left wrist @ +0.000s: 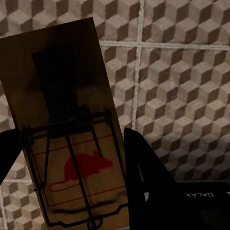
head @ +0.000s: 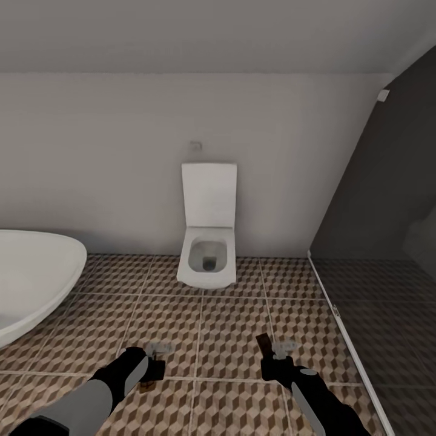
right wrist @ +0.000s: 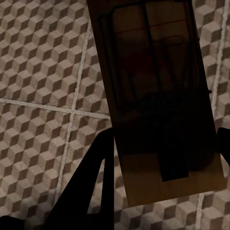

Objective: Take the four mousetraps from the cabinet in the bathroom and place them on the bathroom floor. Make sure all four end up on the same floor surface, and ensure that at least two of them are either under or directly next to the same bathroom sink.

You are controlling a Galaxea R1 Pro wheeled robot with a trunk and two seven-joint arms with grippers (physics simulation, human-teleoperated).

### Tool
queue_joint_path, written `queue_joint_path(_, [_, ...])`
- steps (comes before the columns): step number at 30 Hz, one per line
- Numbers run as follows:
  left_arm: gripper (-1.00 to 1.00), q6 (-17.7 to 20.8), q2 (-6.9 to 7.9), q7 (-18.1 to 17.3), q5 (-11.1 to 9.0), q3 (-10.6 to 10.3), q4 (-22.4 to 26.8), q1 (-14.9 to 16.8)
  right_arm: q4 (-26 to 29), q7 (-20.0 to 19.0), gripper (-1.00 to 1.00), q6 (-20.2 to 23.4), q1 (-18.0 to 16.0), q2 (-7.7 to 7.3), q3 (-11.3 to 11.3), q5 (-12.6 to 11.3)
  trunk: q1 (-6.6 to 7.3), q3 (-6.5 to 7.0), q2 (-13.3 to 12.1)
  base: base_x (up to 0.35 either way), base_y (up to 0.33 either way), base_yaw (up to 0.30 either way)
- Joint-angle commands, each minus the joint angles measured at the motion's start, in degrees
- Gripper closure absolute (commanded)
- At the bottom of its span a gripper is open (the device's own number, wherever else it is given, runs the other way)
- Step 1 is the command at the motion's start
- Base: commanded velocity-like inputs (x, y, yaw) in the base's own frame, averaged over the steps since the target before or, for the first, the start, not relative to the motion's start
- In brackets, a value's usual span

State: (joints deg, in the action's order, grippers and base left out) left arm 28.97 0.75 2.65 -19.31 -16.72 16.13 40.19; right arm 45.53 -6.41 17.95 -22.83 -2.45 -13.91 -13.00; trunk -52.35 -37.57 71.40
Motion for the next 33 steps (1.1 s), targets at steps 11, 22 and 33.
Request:
queue_joint_path(11, [1.0, 0.3, 0.05, 0.1, -0.4, -0.4, 0.1, 0.0, 0.3, 0.0, 1.0, 0.3, 0.0, -0.1, -0.1, -0.4, -2.42, -3.04, 4.5, 0.0, 0.0, 0.0])
queue_joint_path(22, [1.0, 0.3, 0.04, 0.1, -0.4, -0.4, 0.1, 0.0, 0.4, 0.0, 1.0, 0.1, 0.0, -0.1, -0.1, -0.4, -4.84, -5.83, 8.9, 0.0, 0.0, 0.0])
queue_joint_path(33, [1.0, 0.3, -0.04, 0.1, -0.4, -0.4, 0.1, 0.0, 0.4, 0.0, 1.0, -0.1, 0.0, -0.1, -0.1, -0.4, -7.25, -7.89, 13.3, 0.0, 0.0, 0.0])
